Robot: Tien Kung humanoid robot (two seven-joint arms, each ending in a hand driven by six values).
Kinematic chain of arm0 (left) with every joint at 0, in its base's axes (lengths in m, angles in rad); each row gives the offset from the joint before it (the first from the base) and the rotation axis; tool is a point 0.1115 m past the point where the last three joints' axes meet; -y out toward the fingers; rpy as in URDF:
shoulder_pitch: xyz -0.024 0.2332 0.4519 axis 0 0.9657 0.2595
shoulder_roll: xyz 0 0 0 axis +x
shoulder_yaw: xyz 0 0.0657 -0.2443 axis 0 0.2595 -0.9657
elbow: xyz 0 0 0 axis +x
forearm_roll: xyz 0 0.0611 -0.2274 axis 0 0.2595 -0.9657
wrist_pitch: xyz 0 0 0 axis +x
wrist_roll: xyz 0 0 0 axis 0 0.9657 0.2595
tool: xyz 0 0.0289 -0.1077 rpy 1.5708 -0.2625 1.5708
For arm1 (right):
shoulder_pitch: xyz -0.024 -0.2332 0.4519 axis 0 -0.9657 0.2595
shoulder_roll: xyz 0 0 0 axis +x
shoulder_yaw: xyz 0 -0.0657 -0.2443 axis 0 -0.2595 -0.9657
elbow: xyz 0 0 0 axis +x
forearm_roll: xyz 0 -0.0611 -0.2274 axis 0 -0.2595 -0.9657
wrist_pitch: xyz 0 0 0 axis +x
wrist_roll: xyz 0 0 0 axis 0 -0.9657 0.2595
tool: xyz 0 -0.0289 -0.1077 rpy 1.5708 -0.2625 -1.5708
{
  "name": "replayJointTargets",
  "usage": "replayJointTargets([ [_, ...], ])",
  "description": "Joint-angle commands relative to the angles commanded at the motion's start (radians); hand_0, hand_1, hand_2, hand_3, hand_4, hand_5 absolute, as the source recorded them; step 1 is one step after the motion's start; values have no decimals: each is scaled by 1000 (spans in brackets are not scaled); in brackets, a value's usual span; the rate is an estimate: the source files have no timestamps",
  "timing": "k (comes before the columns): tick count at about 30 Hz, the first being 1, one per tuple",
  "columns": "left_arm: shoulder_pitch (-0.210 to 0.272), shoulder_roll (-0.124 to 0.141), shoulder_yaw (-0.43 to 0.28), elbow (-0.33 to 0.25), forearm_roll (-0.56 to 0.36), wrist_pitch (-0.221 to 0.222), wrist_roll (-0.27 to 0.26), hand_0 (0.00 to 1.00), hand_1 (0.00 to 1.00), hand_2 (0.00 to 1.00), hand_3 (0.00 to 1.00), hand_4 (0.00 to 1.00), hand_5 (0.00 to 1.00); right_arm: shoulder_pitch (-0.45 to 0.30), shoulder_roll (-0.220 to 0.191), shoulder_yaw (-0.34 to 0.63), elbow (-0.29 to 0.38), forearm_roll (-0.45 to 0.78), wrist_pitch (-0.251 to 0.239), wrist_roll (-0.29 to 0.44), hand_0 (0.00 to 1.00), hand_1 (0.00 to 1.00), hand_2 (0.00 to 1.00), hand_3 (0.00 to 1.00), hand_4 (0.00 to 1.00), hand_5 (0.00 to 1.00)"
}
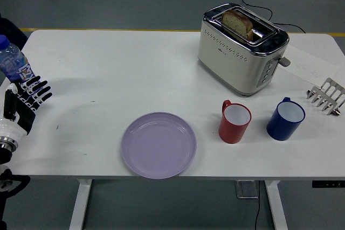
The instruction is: Push plate across desktop
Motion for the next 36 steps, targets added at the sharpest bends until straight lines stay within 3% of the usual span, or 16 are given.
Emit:
replayJointTargets([
  [14,-8,-8,-22,0,-12,14,-18,739,728,703,668,500,998,4,1,-34,0,65,3,11,600,539,644,652,404,603],
  [36,10,-4,-19,11,-21,30,-29,750,737,707,663,524,998,-8,2,-7,0,28,-7,-1,598,537,640,649,405,595],
])
